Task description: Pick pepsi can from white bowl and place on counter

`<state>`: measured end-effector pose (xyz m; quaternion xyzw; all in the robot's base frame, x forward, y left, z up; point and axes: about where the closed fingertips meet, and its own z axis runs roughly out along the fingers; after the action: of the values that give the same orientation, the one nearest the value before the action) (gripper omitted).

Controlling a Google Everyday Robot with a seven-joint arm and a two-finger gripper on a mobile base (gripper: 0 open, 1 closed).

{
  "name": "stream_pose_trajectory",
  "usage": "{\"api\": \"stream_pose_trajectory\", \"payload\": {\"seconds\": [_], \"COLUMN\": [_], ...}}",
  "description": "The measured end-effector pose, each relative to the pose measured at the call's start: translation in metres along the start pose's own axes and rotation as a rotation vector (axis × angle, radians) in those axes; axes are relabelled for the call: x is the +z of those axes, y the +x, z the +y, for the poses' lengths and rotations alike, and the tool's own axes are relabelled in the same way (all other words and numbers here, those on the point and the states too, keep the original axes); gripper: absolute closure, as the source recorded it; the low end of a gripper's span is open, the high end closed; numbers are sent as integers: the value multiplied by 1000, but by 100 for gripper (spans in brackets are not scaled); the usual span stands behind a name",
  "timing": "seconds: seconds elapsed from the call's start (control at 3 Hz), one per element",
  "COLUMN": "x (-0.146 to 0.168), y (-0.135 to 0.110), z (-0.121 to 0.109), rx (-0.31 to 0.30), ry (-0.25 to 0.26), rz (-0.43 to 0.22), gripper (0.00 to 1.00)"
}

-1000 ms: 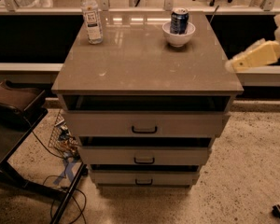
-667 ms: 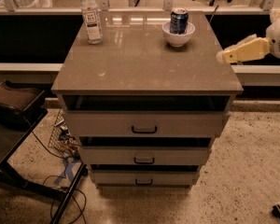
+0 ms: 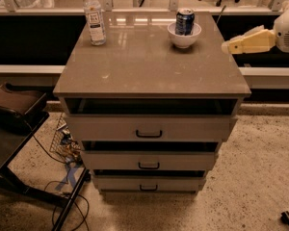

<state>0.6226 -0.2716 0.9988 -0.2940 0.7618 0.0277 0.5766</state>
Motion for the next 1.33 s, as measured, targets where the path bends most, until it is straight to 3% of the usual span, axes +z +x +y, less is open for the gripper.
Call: {"api": "stream_pose_trajectory", "payload": {"seconds": [0.33, 0.67, 1.33], "x": [33, 90, 200], "y": [-9, -21, -52], "z": [2, -3, 16], "rx": [42, 74, 32], "ry": [3, -2, -36], "rz": [-88, -170, -228], "gripper": [0, 0, 0]}}
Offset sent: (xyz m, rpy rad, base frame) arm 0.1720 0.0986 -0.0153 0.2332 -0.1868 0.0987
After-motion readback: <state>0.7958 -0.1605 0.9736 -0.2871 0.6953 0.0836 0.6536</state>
